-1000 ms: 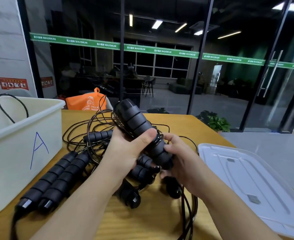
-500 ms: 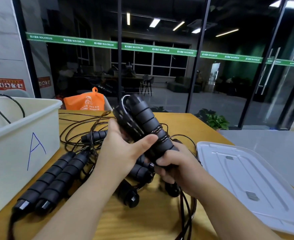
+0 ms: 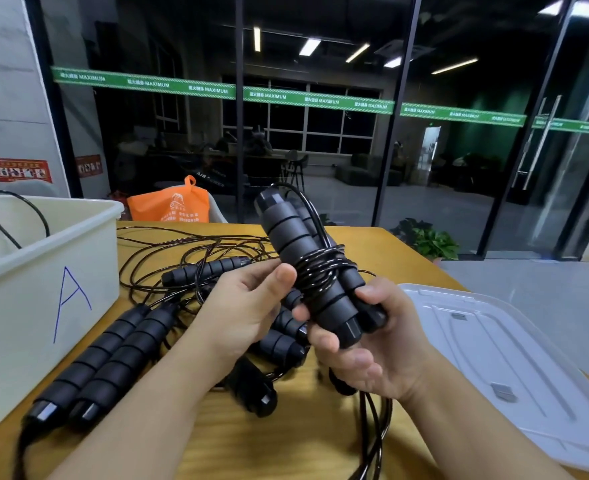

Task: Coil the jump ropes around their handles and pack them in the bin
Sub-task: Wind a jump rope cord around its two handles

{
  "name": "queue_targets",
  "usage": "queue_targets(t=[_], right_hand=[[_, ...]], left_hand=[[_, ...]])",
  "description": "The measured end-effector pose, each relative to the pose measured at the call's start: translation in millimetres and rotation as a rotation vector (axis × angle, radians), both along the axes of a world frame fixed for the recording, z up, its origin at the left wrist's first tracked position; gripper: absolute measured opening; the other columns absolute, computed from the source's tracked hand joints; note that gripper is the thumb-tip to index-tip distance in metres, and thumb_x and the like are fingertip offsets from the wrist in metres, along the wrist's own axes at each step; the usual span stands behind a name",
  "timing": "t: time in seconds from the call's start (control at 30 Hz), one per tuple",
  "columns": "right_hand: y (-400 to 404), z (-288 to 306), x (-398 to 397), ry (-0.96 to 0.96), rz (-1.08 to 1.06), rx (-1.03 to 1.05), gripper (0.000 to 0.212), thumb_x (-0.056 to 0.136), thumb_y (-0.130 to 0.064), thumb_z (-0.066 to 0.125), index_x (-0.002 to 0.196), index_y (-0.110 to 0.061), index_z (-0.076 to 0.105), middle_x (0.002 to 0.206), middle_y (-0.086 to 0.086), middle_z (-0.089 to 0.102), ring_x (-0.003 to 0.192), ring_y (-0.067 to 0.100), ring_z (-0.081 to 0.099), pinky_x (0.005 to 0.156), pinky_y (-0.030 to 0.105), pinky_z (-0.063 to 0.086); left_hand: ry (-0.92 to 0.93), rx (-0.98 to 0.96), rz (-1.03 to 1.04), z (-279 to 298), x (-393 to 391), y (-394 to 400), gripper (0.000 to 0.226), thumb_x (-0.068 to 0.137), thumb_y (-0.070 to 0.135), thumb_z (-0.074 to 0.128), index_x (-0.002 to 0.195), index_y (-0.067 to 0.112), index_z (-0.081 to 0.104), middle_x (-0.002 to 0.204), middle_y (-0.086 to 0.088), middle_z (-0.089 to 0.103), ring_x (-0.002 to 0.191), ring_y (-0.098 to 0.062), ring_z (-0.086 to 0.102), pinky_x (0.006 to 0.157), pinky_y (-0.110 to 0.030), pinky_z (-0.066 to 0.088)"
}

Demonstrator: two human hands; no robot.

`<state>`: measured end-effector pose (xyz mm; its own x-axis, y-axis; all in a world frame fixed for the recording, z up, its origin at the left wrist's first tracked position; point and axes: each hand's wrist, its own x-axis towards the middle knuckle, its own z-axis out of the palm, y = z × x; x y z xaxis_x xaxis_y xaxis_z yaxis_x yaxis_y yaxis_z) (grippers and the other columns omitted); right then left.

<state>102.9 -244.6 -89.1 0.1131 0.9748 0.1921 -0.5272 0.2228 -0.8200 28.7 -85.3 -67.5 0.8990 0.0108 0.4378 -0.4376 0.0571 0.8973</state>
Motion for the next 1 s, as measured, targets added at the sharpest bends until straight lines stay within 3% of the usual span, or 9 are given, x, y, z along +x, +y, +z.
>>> queue_targets(t=[0.07,0.2,0.27,0.37,0.53,0.6,0.73,0.9,1.0], right_hand=[[-1,1,2,0.004,-0.021,-0.01,0.052,0.086,-0.036,0.055,0.122,0.002,0.057,0.09,0.009,0.066,0.062,0.01,0.062,0.046,0.014,0.045],[-5,3,1,0.043,-0.152,-0.085,0.058,0.077,-0.044,0.069,0.112,0.003,0.066,0.083,0.008,0.067,0.053,0.01,0.058,0.041,0.015,0.046],[-3,11,-7,0.042,-0.317,-0.16,0.056,0.07,-0.047,0.077,0.102,-0.002,0.072,0.08,0.009,0.067,0.046,0.01,0.056,0.036,0.015,0.043],[1,19,-14,-0.013,-0.719,-0.277,0.041,0.08,-0.047,0.063,0.099,-0.011,0.07,0.075,0.011,0.067,0.04,0.015,0.055,0.032,0.016,0.042],[7,9,-10,-0.626,-1.205,-0.399,0.014,0.099,-0.034,0.048,0.111,-0.027,0.05,0.096,0.006,0.067,0.065,0.023,0.07,0.054,0.035,0.058],[8,7,-13,-0.702,-1.14,-0.391,0.02,0.096,-0.035,0.054,0.115,-0.034,0.049,0.104,0.001,0.064,0.079,0.019,0.07,0.066,0.038,0.059],[11,-4,-13,-1.041,-1.092,-0.465,0.054,0.075,-0.032,0.07,0.115,-0.052,0.04,0.116,-0.015,0.057,0.103,0.0,0.059,0.085,0.022,0.05],[11,-4,-11,-0.85,-1.23,-0.478,0.039,0.057,-0.024,0.056,0.096,-0.029,0.056,0.071,-0.013,0.061,0.06,0.007,0.055,0.054,0.02,0.039],[6,-1,-12,-0.553,-1.052,-0.332,0.037,0.046,-0.017,0.057,0.08,-0.006,0.046,0.063,0.011,0.042,0.041,0.013,0.032,0.042,0.017,0.022]], left_hand=[[0.036,0.012,-0.016,2,-2,-4,0.032,0.078,0.028,0.045,0.082,0.0,0.057,0.034,0.004,0.045,0.027,0.003,0.041,0.032,-0.006,0.031],[0.058,0.003,0.121,0,-1,-9,0.038,0.083,0.033,0.048,0.069,-0.001,0.055,0.031,0.005,0.043,0.025,0.0,0.039,0.03,-0.009,0.029],[0.081,-0.018,0.212,1,0,-9,0.039,0.079,0.038,0.05,0.063,0.003,0.059,0.032,0.004,0.045,0.025,-0.002,0.04,0.03,-0.011,0.03],[0.02,0.057,0.346,-3,4,-5,0.031,0.072,0.05,0.056,0.059,0.027,0.072,0.038,0.008,0.044,0.032,-0.003,0.038,0.038,-0.015,0.033],[-0.069,0.258,0.532,-7,7,-7,0.014,0.08,0.035,0.069,0.075,0.047,0.065,0.073,0.03,0.068,0.076,0.013,0.061,0.062,0.002,0.038],[-0.071,0.27,0.57,-9,6,-9,0.016,0.081,0.034,0.07,0.075,0.048,0.064,0.078,0.036,0.065,0.081,0.017,0.058,0.064,0.004,0.037],[-0.109,0.293,0.588,-12,8,-10,0.021,0.079,0.031,0.073,0.072,0.048,0.063,0.075,0.036,0.065,0.081,0.017,0.058,0.065,0.002,0.038],[-0.144,0.344,0.566,-12,7,-12,0.016,0.072,0.035,0.076,0.079,0.044,0.065,0.08,0.021,0.068,0.084,0.011,0.06,0.072,-0.003,0.042],[-0.128,0.187,0.547,-9,8,-6,0.025,0.064,0.038,0.075,0.083,0.029,0.061,0.079,0.018,0.068,0.072,0.007,0.062,0.065,-0.006,0.045]])
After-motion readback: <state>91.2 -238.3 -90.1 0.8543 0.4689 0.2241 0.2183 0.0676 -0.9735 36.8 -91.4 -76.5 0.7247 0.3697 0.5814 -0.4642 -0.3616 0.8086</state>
